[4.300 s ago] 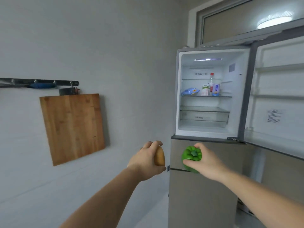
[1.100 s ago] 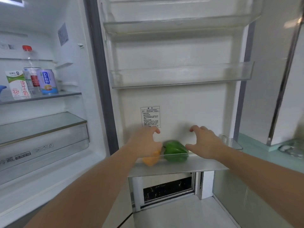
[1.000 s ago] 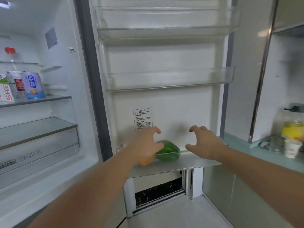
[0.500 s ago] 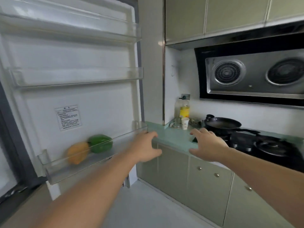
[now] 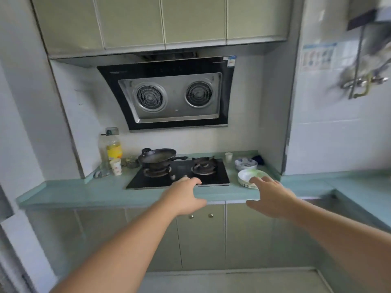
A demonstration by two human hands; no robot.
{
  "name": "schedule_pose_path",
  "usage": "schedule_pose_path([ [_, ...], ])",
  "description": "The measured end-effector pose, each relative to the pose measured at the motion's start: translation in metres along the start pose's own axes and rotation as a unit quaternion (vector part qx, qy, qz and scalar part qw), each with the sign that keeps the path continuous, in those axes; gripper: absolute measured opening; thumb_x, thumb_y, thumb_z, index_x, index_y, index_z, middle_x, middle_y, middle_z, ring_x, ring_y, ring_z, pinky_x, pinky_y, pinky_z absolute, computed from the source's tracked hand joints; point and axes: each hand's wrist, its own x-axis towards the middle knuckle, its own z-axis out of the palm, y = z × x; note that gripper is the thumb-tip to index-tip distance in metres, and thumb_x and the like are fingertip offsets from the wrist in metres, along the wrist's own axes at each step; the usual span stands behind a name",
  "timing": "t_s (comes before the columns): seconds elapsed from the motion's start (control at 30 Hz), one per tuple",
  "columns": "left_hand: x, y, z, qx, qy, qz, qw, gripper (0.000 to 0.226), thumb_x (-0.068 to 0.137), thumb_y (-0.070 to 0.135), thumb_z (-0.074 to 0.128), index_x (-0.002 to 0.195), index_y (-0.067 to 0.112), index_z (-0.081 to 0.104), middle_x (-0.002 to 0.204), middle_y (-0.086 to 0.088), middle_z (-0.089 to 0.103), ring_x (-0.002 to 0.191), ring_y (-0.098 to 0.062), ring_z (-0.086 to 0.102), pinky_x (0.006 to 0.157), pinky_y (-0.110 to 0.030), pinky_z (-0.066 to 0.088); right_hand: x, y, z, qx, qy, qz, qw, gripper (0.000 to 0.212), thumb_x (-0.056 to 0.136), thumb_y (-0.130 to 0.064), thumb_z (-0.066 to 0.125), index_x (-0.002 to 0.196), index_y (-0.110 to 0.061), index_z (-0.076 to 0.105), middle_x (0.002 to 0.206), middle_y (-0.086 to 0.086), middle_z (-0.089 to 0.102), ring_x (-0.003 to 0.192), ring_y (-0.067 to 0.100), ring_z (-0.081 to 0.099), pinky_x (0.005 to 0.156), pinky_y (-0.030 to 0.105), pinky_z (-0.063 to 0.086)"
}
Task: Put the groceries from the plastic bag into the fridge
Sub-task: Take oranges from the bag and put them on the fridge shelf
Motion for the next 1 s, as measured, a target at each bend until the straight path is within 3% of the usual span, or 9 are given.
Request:
schedule_pose_path([
  [0.27,0.066,0.201,0.097,-0.007,-0.086,0.148,0.985,0.064,0.079,0.043,0.059,0.139,0.037,0.04,0.145,0.008,0.038,0.12,-0.017,0.05,0.095,-0.039,0.048,-0.073,0.208,-0.027,0.023,0.021,0.174,0.984,0.066,0.084,-0.058,0.054,0.141,-0.031,0.032,0.14,0.003,0.039,0.125,0.029,0.044,0.096,0.041,0.045],
  [0.5,0.092,0.337,0.156,-0.017,-0.141,0.262,0.955,0.062,0.08,0.042,0.057,0.139,0.039,0.039,0.149,0.011,0.034,0.125,-0.019,0.047,0.096,-0.04,0.047,-0.134,0.324,-0.04,0.048,0.041,0.308,0.949,0.07,0.084,-0.059,0.056,0.142,-0.03,0.031,0.141,0.003,0.04,0.124,0.027,0.046,0.098,0.042,0.046],
  [0.73,0.144,0.412,0.206,-0.026,-0.178,0.328,0.927,0.062,0.079,0.043,0.058,0.138,0.037,0.041,0.146,0.009,0.039,0.128,-0.017,0.046,0.103,-0.038,0.043,-0.133,0.391,-0.044,0.038,0.049,0.382,0.922,0.07,0.084,-0.057,0.056,0.143,-0.028,0.032,0.143,0.004,0.039,0.124,0.026,0.046,0.099,0.041,0.045],
  [1.0,0.268,0.449,0.26,-0.049,-0.208,0.359,0.909,0.061,0.078,0.047,0.056,0.136,0.04,0.04,0.144,0.01,0.041,0.126,-0.017,0.047,0.098,-0.04,0.045,-0.036,0.457,-0.055,0.001,0.04,0.43,0.902,0.07,0.086,-0.056,0.055,0.145,-0.027,0.03,0.146,0.004,0.035,0.127,0.026,0.042,0.101,0.039,0.043],
])
